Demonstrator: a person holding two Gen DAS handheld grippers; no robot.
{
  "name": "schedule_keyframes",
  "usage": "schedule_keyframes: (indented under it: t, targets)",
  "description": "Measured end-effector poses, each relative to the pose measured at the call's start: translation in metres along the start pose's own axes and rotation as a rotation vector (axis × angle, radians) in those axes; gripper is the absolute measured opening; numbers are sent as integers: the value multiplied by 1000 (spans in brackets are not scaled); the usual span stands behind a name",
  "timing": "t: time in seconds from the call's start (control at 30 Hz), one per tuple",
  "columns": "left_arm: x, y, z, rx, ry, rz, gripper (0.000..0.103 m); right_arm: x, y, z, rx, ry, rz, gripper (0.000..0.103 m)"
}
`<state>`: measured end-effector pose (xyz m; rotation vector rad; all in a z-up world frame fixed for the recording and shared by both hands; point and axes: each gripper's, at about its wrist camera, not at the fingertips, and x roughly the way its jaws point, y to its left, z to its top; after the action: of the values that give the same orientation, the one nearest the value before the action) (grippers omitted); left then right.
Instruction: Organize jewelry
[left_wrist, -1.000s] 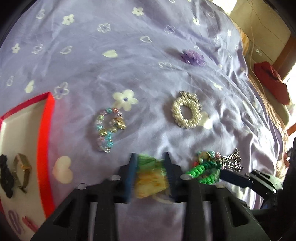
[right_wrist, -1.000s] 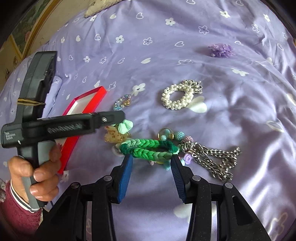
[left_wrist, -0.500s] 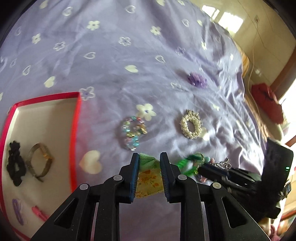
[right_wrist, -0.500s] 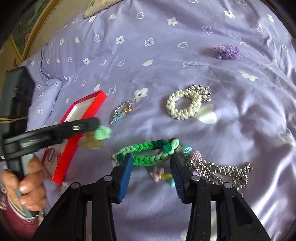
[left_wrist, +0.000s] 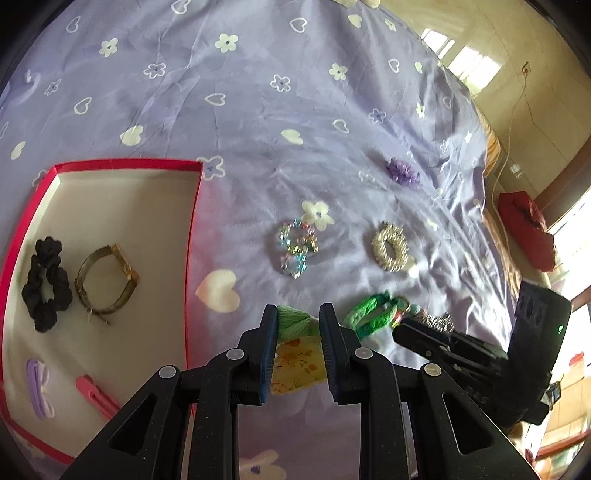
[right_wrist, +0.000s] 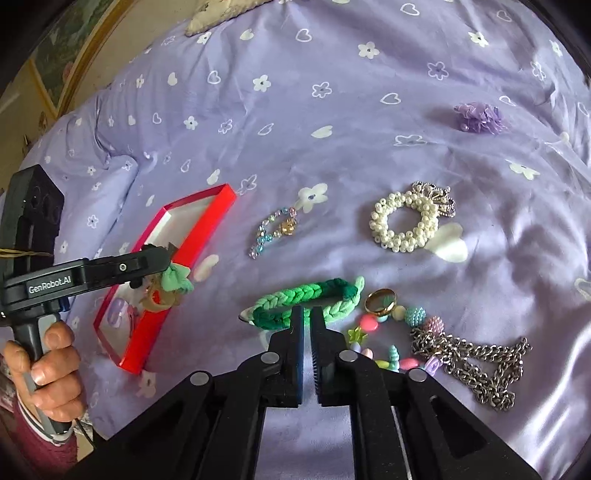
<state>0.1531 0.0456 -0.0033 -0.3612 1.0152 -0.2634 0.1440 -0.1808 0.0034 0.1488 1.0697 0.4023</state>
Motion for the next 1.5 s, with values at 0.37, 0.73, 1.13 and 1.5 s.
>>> schedule_keyframes:
  t: [0.37, 0.73, 1.13, 1.5]
  targets:
    - [12, -13, -25, 70, 66, 81, 31, 8, -3, -1, -6, 12, -24, 49]
    - [12, -20, -18, 124, 23, 97, 7, 23, 0, 9, -50, -2, -71, 0]
    - [-42, 9, -19, 44, -82, 67, 7, 21, 8, 11, -16, 17, -44, 42]
    - [-65, 32, -22, -1, -116, 63, 7, 41, 24, 20, -28, 13, -30, 0]
